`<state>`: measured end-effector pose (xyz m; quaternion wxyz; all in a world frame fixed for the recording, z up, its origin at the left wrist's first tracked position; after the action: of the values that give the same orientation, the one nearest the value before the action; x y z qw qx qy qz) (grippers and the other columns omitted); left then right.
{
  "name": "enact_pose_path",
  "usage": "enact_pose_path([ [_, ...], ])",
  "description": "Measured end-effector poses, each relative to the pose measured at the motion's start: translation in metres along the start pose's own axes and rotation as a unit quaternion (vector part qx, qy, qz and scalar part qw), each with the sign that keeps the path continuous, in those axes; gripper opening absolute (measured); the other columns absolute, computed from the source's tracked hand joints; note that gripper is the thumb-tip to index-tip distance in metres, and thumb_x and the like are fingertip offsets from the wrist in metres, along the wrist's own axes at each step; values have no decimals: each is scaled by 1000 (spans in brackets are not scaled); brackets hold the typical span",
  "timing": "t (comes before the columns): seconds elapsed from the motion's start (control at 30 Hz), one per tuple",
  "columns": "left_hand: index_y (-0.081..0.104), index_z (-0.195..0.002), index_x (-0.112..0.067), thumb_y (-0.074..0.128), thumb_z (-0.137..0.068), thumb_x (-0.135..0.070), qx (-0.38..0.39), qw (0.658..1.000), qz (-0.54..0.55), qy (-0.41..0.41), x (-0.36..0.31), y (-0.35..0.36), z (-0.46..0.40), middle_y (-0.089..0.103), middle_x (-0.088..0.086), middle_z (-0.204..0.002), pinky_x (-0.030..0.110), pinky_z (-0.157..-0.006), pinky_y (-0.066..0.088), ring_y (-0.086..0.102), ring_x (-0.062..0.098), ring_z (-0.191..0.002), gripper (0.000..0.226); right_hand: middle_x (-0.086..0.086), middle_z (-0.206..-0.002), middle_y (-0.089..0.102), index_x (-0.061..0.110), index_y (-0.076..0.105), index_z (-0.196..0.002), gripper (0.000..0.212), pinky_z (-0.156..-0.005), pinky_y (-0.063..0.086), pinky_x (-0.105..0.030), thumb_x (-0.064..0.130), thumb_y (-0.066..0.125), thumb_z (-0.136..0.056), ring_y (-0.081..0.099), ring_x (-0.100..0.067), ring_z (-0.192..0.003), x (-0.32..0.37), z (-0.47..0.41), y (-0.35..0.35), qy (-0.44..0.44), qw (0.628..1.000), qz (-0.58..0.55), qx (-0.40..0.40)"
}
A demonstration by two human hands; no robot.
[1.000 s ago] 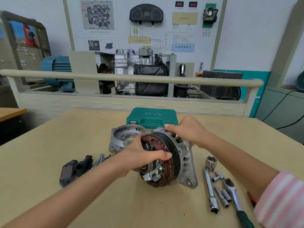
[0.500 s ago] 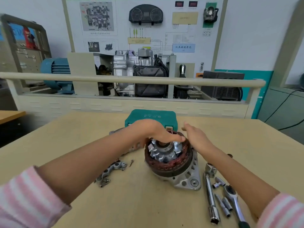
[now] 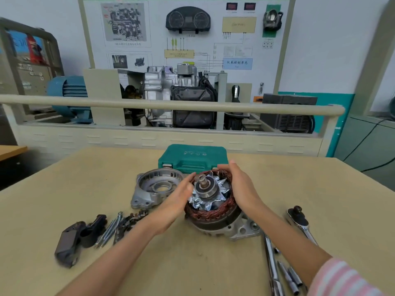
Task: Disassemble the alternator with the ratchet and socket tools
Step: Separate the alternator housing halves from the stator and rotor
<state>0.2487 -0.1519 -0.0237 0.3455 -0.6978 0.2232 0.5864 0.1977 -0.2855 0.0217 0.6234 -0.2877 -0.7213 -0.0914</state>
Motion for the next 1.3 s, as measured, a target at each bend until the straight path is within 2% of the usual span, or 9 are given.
enact_pose_path([
  [0.1, 1, -144, -44, 79, -47, -66, 8, 997, -65, 44, 1, 0, 8, 30, -47, -122, -2, -82, 37, 39, -30, -104, 126, 9, -86, 66, 29, 60, -83, 46, -69, 47, -14, 48, 21, -99, 62, -2, -85, 8, 12, -12, -55, 996, 24, -73],
  [0.17, -11, -142, -48, 85, -49, -54, 24, 994, -92, 55, 9, 1, 13, 25, -58, -116, -6, -85, 31, 33, -32, -109, 134, 4, -90, 67, 24, 62, -93, 55, -76, 51, -23, 61, 21, -93, 64, -11, -91, 2, 23, -19, -64, 995, 37, -74],
  [0.27, -22, -135, -54, 87, -49, -51, 8, 990, -116, 77, 7, 0, 14, 15, -44, -135, 3, -99, 27, 28, -21, -125, 139, 20, -143, 38, 41, 21, -144, 88, -106, 39, -31, 83, 43, -70, 43, -3, -128, -10, 42, -5, -70, 985, 91, 127],
  [0.33, -19, -139, -48, 88, -48, -48, -8, 988, -128, 82, 1, -2, 10, 12, -24, -149, 27, -114, 24, 23, -4, -136, 141, 53, -129, 23, 79, 1, -118, 91, -98, 33, -4, 61, 73, -65, 34, 21, -121, -4, 55, 0, -96, 962, 110, 229],
  [0.43, 5, -145, -40, 89, -50, -39, 31, 990, -98, 101, -4, 4, 6, 23, -13, -150, 42, -113, 29, 28, 7, -138, 127, 56, -116, 32, 83, 10, -106, 105, -90, 29, 3, 31, 88, -59, 34, 25, -116, -3, 51, -5, -147, 952, 144, 227],
  [0.57, 27, -135, -42, 89, -55, -28, -4, 988, -61, 139, -8, 5, 11, 48, -26, -130, 13, -95, 41, 46, 1, -125, 103, 29, -137, 36, 55, 14, -132, 112, -101, 33, -10, 24, 90, -56, 37, 9, -127, -5, 48, 1, -163, 959, 96, 209],
  [0.67, 35, -133, -38, 90, -54, -25, -56, 981, -51, 180, -18, 5, 22, 51, -17, -131, 13, -94, 41, 48, 6, -124, 98, 14, -139, 43, 30, 23, -141, 109, -107, 37, -28, 18, 90, -56, 42, -4, -129, -6, 49, 0, -155, 963, 69, 210],
  [0.97, 42, -125, -33, 81, -47, -47, -114, 980, -14, 165, -37, 0, 45, 56, -4, -123, 20, -84, 51, 59, 6, -109, 89, 14, -119, 63, 37, 46, -126, 88, -86, 51, -23, 45, 85, -47, 60, -8, -111, -8, 64, 4, -88, 976, -55, 190],
  [1.3, 42, -129, -24, 71, -51, -53, -158, 967, 2, 202, -77, -12, 51, 58, -12, -115, 14, -85, 48, 58, -2, -105, 88, 14, -109, 67, 31, 51, -119, 72, -76, 50, -14, 38, 77, -52, 64, -4, -102, 43, 54, -3, -138, 971, -101, 166],
])
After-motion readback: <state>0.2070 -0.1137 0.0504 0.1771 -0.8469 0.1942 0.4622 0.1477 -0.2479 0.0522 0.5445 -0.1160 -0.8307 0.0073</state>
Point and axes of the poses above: each hand's wrist, its own z-axis away from the middle knuckle, its own y-axis out of the palm, x = y × z, the point moved 9 cm from there along -z, towards the middle knuckle
